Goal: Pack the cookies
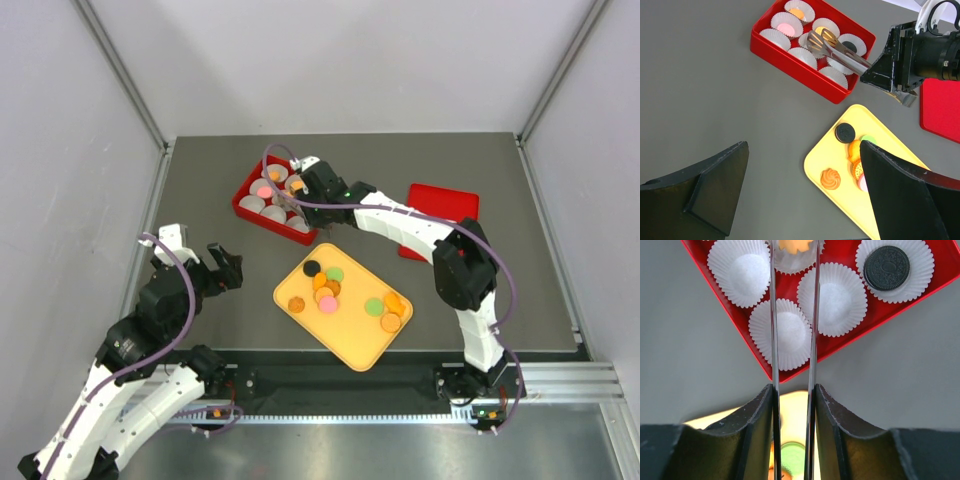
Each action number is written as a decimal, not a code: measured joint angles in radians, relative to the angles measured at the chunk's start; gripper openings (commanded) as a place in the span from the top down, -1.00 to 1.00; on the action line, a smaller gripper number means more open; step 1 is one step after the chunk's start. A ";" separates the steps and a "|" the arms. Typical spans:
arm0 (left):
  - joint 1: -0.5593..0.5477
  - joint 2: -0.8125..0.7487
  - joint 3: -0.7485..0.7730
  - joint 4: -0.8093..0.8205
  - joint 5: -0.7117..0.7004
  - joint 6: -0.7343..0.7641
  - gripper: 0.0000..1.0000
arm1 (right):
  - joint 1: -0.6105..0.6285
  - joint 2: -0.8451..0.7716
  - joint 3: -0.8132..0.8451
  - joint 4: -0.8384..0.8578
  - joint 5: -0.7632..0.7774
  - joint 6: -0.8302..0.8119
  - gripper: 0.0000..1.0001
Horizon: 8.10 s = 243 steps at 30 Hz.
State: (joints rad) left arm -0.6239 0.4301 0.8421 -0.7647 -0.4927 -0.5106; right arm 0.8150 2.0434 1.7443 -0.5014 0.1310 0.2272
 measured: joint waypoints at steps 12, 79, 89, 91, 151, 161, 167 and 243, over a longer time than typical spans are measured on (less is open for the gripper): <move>0.000 0.000 0.000 0.000 -0.002 -0.001 -0.95 | 0.000 -0.002 0.006 0.000 0.006 -0.002 0.10; 0.000 0.000 -0.001 0.000 0.006 0.000 -0.95 | 0.669 -0.822 -0.764 -0.336 0.363 0.518 0.04; 0.000 0.000 -0.001 0.000 0.006 0.000 -0.95 | 0.669 -0.775 -0.764 -0.328 0.365 0.518 0.05; 0.000 0.000 -0.001 0.000 0.006 0.000 -0.95 | 0.669 -0.766 -0.764 -0.328 0.365 0.518 0.05; 0.000 0.008 -0.001 0.000 0.000 -0.001 -0.95 | -0.001 -0.318 -0.122 -0.134 0.053 0.009 0.30; 0.000 0.009 -0.001 0.000 0.000 -0.001 -0.95 | -0.006 -0.192 -0.093 -0.138 0.026 -0.015 0.31; 0.000 0.009 -0.001 0.000 0.000 -0.001 -0.95 | -0.007 -0.192 -0.093 -0.135 0.027 -0.018 0.28; 0.000 0.009 -0.001 0.000 0.001 -0.001 -0.95 | 0.632 -0.687 -0.652 -0.318 0.422 0.396 0.09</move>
State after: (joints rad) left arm -0.6239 0.4389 0.8410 -0.7647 -0.4915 -0.5117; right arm 1.4475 1.3567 1.0924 -0.8192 0.5529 0.6228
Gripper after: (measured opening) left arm 0.972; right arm 0.453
